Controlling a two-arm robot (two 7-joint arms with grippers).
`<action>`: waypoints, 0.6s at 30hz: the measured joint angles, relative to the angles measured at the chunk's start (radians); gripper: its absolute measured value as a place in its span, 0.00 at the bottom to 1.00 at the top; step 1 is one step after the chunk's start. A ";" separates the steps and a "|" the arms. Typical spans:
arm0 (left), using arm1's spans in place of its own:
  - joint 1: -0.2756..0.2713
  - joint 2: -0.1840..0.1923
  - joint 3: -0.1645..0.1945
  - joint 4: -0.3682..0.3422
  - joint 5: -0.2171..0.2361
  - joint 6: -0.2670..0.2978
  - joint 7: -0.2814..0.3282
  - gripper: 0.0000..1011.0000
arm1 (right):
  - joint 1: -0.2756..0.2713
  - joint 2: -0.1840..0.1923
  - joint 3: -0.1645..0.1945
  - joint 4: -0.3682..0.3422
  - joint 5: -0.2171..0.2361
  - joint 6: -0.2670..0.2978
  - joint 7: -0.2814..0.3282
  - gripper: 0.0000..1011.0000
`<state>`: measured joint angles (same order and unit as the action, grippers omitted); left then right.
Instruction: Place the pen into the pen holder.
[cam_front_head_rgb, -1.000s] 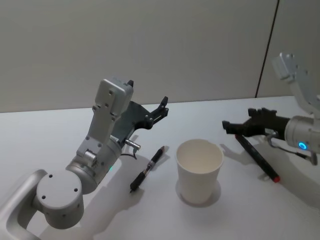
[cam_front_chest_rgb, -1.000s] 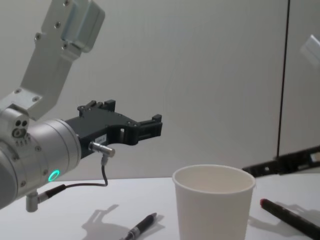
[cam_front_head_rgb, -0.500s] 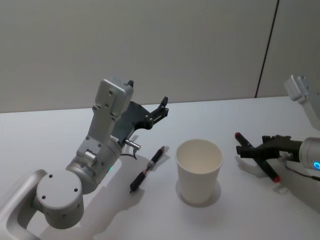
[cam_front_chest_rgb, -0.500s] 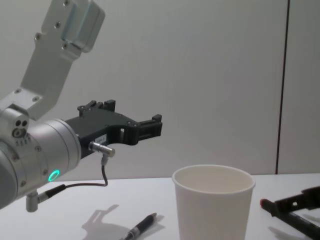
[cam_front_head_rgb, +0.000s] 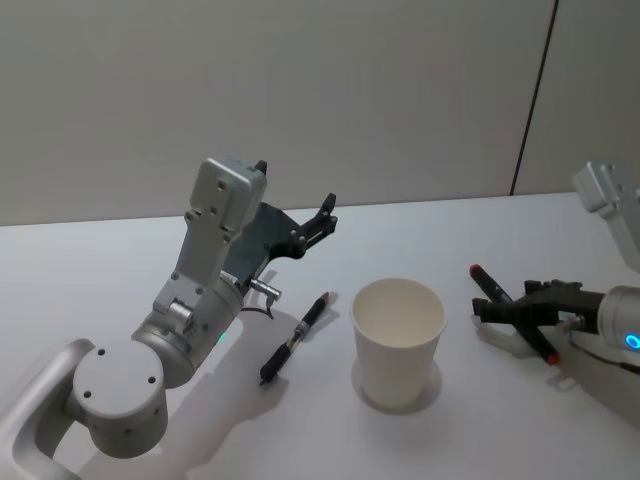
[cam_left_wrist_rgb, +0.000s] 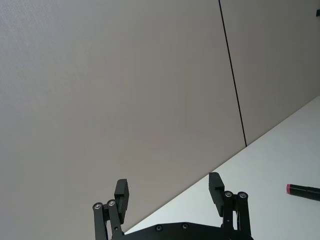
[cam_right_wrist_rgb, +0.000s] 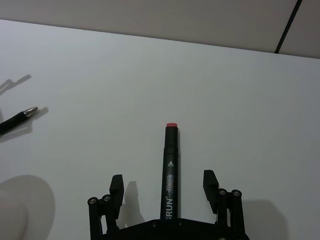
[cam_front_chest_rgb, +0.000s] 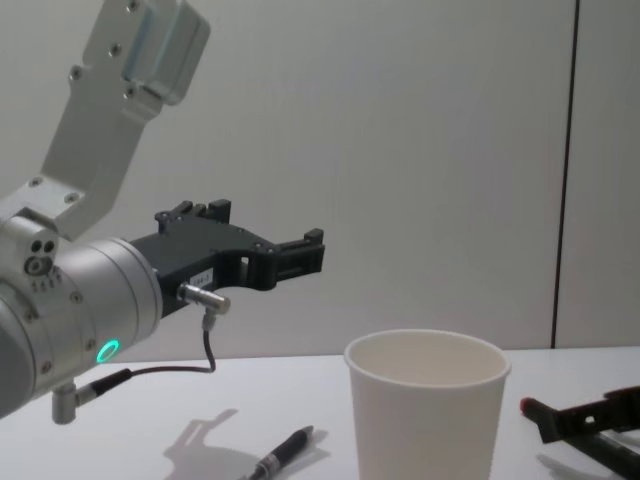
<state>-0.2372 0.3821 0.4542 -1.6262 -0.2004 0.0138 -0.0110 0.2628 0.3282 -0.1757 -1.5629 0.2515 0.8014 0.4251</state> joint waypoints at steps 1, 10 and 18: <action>0.000 0.000 0.000 0.000 0.000 0.000 0.000 0.99 | 0.000 -0.001 -0.001 0.003 0.001 -0.004 -0.001 0.99; 0.000 0.000 0.000 0.000 0.000 0.000 0.000 0.99 | 0.004 -0.011 -0.009 0.028 0.002 -0.028 -0.010 0.99; 0.000 0.000 0.000 0.000 0.000 0.000 0.000 0.99 | 0.010 -0.017 -0.017 0.047 -0.008 -0.047 -0.014 0.99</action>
<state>-0.2372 0.3821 0.4542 -1.6262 -0.2004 0.0138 -0.0109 0.2727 0.3117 -0.1922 -1.5164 0.2432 0.7548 0.4111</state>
